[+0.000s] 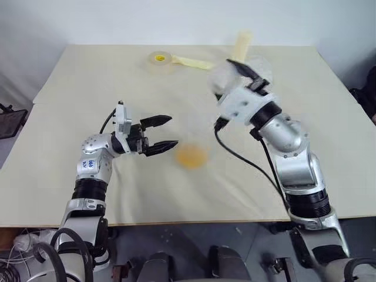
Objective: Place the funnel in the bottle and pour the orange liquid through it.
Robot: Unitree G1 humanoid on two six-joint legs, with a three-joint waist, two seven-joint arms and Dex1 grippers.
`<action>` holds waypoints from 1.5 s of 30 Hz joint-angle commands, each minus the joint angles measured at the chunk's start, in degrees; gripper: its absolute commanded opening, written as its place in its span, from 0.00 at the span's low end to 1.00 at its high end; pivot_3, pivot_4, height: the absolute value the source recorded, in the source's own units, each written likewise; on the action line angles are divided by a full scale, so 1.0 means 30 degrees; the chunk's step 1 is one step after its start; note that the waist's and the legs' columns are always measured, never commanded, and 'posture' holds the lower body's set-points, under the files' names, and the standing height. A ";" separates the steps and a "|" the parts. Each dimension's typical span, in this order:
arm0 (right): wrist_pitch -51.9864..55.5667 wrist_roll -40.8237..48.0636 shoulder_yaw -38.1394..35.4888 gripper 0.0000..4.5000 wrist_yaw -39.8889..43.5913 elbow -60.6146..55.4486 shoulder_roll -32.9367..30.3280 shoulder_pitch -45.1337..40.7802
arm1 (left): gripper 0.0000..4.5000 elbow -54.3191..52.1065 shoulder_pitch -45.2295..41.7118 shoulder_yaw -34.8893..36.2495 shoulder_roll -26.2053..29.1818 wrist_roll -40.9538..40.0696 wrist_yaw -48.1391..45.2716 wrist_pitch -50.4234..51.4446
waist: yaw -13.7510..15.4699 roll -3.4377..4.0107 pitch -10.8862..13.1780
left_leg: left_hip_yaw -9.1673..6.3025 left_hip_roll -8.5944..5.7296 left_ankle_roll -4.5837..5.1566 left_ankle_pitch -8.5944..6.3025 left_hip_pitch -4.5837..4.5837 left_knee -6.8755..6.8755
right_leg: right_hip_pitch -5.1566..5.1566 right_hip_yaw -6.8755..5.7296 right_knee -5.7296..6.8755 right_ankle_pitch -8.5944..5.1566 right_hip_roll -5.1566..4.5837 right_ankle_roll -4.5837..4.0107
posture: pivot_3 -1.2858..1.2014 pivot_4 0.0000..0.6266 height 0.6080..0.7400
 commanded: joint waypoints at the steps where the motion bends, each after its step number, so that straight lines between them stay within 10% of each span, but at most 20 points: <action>1: 0.3750 0.3053 -0.3360 0.55 0.0100 -0.1149 -0.0130 -0.0130 | 1.00 -0.1064 0.0421 0.0417 0.0406 -0.0196 0.0477 0.0506 | 0.0013 0.0001 0.0000 | -0.0018 -0.0010 0.0000 0.0000 0.0000 0.0003 | 0.0008 0.0005 0.0003 0.0000 -0.0001 0.0000 | 0.52 0.24 1.00; 16: 0.3778 0.8699 -0.8701 0.55 -0.1776 0.2452 -0.1260 0.2647 | 1.00 -0.3130 0.1408 -0.0101 0.1700 0.0700 0.3374 0.3918 | -0.0061 0.0006 0.0003 | 0.0021 -0.0017 -0.0002 0.0001 0.0035 -0.0038 | 0.0000 0.0041 -0.0005 0.0000 -0.0001 0.0000 | 0.52 0.24 1.00; 22: 0.2694 0.9467 -0.8272 0.99 -0.1973 0.2611 -0.1587 0.3190 | 1.00 -0.3687 0.1729 -0.0217 0.2067 0.0587 0.2890 0.4105 | -0.0037 0.0006 0.0004 | 0.0018 -0.0018 -0.0002 0.0001 0.0032 -0.0035 | 0.0000 0.0055 -0.0005 0.0000 -0.0001 0.0000 | 0.52 0.24 1.00; 31: 0.1412 1.0557 -0.8179 1.00 -0.2133 0.2375 -0.2736 0.2548 | 1.00 -0.3809 0.1768 -0.0209 0.2176 0.0546 0.2848 0.4385 | -0.0024 0.0007 0.0004 | 0.0024 -0.0022 -0.0002 0.0001 0.0033 -0.0030 | 0.0000 0.0075 -0.0007 0.0000 -0.0002 0.0000 | 0.52 0.24 1.00; 39: 0.2959 1.4348 -0.7242 1.00 0.1006 -0.0224 -0.4850 0.1973 | 1.00 -0.4823 0.2671 -0.0084 0.2814 0.0058 0.1416 0.4631 | -0.0044 0.0015 0.0009 | 0.0029 -0.0011 -0.0002 0.0001 0.0035 -0.0038 | -0.0002 0.0070 -0.0013 0.0000 0.0001 0.0000 | 0.52 0.24 1.00; 45: 0.3982 1.7892 -0.7008 1.00 0.6847 -0.4406 -0.8260 0.7279 | 1.00 -0.5345 0.4299 0.0456 0.3939 -0.0343 -0.0288 0.3932 | 0.0409 0.0010 0.0010 | 0.0023 -0.0019 0.0001 -0.0001 0.0022 -0.0030 | 0.0012 0.0069 -0.0046 0.0000 0.0000 0.0000 | 0.52 0.24 1.00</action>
